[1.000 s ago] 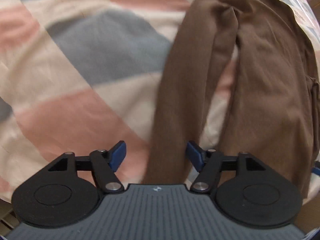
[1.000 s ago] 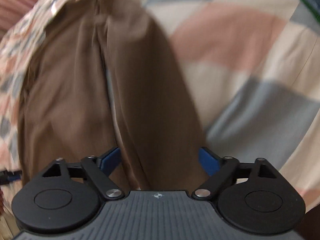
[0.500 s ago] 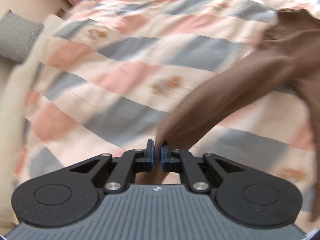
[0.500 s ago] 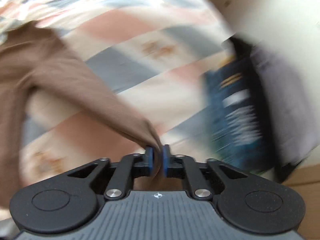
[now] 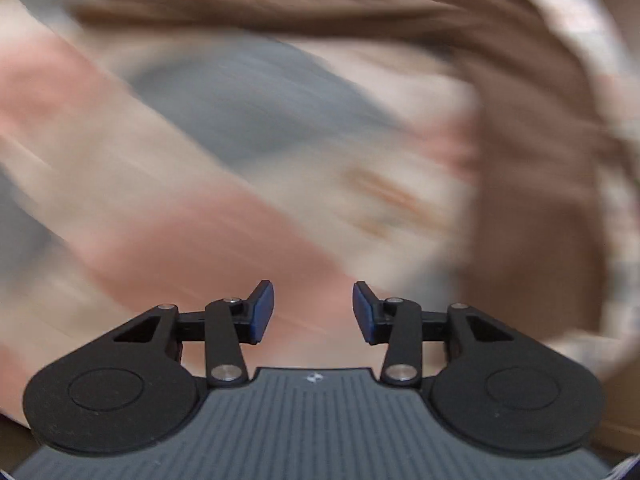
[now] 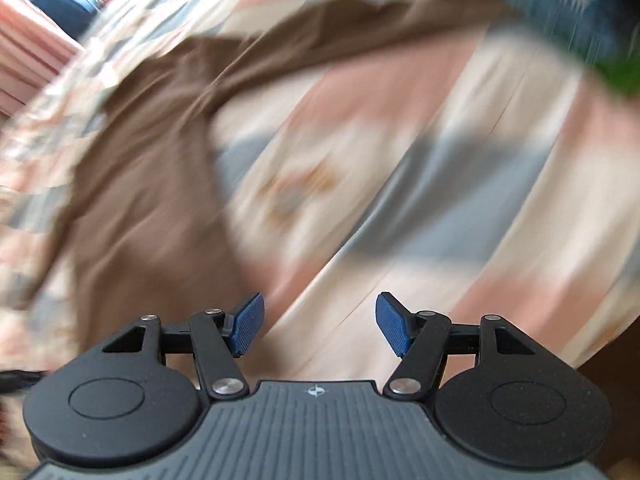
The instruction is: Fold clothes
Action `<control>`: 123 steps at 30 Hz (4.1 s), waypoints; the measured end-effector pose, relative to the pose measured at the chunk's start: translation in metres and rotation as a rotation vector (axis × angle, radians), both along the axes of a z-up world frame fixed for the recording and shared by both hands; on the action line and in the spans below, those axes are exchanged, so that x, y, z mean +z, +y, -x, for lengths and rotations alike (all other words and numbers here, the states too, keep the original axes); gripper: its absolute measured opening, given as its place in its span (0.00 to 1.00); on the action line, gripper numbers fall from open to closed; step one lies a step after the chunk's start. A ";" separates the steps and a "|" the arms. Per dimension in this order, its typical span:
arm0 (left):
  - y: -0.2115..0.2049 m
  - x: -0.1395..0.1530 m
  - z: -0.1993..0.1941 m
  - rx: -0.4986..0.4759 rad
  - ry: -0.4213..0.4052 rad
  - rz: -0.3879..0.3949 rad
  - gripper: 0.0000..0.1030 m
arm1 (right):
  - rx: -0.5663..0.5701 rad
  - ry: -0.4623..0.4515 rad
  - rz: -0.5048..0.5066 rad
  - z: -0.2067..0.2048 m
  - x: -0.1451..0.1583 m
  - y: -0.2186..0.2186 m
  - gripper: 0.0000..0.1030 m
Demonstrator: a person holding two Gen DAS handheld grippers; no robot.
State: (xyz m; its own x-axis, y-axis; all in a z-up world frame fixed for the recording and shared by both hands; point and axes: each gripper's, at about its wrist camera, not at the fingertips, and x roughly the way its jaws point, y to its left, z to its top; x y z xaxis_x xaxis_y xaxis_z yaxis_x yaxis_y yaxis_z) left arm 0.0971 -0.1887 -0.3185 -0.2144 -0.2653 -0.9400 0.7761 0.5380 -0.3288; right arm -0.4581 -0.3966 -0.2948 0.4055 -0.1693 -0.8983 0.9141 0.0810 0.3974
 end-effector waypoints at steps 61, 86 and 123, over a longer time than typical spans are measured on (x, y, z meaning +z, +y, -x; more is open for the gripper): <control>-0.056 0.007 -0.207 -0.924 -0.602 0.096 0.02 | -0.029 0.240 -0.158 -0.239 -0.020 -0.012 0.74; 0.034 -0.038 -0.293 0.504 0.076 0.184 0.50 | 0.044 0.215 -0.231 -0.251 -0.025 0.015 0.85; -0.121 0.027 0.101 -0.333 -0.022 0.054 0.20 | -0.291 0.046 -0.015 -0.039 0.010 -0.012 0.62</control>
State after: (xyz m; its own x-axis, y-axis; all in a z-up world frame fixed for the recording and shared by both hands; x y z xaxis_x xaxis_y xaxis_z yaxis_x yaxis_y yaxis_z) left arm -0.0042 -0.3097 -0.2912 -0.2778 -0.2335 -0.9318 0.9134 0.2361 -0.3315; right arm -0.4191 -0.4088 -0.2851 0.3009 -0.2588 -0.9179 0.9150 -0.1929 0.3543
